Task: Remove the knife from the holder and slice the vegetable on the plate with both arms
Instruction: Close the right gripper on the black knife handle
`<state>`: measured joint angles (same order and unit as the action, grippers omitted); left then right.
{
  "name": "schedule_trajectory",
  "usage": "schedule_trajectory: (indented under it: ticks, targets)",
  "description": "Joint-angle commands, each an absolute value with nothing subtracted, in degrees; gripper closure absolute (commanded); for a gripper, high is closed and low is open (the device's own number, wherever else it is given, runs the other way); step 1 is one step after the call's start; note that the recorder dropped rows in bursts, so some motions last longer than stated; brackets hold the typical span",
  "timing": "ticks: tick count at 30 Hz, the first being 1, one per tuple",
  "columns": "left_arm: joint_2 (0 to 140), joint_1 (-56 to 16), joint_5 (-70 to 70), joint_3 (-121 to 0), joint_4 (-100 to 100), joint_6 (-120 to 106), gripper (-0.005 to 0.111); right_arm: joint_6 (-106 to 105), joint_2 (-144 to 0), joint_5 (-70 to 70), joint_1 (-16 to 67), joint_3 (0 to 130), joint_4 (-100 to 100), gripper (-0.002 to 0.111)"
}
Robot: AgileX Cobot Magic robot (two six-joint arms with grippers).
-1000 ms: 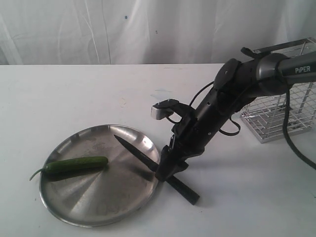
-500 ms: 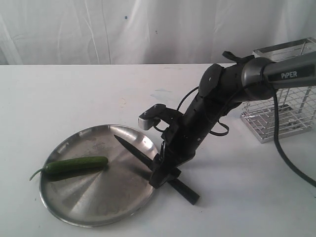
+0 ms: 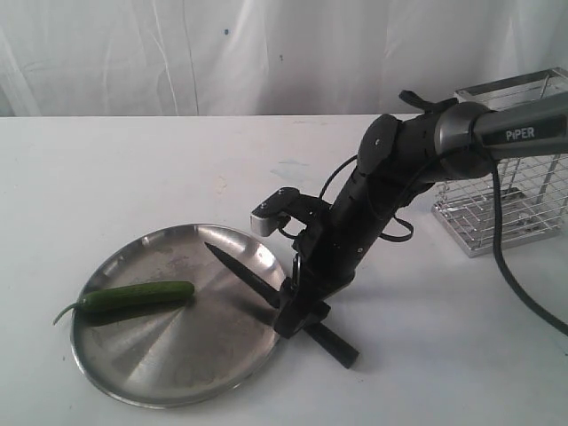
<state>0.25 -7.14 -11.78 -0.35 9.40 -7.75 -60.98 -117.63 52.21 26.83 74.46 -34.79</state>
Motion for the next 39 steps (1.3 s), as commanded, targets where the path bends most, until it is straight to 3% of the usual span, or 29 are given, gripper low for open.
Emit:
schedule_trajectory:
  ticks: [1,20,35,39]
  targets:
    - [0.00,-6.98,-11.60,0.00,9.93,-7.71,0.107,-60.59,-119.51,54.30,26.93,74.61,-33.53,0.041]
    - [0.00,-6.98,-11.60,0.00,9.93,-7.71,0.107,-53.06,-119.60,63.80,24.32,78.74,-33.22,0.041]
    - [0.00,-6.98,-11.60,0.00,9.93,-7.71,0.107,-60.84,-124.50,66.89,24.32,78.74,-39.25,0.043]
    - [0.00,-6.98,-11.60,0.00,9.93,-7.71,0.107,-60.19,-126.44,64.28,24.32,78.74,-39.25,0.053]
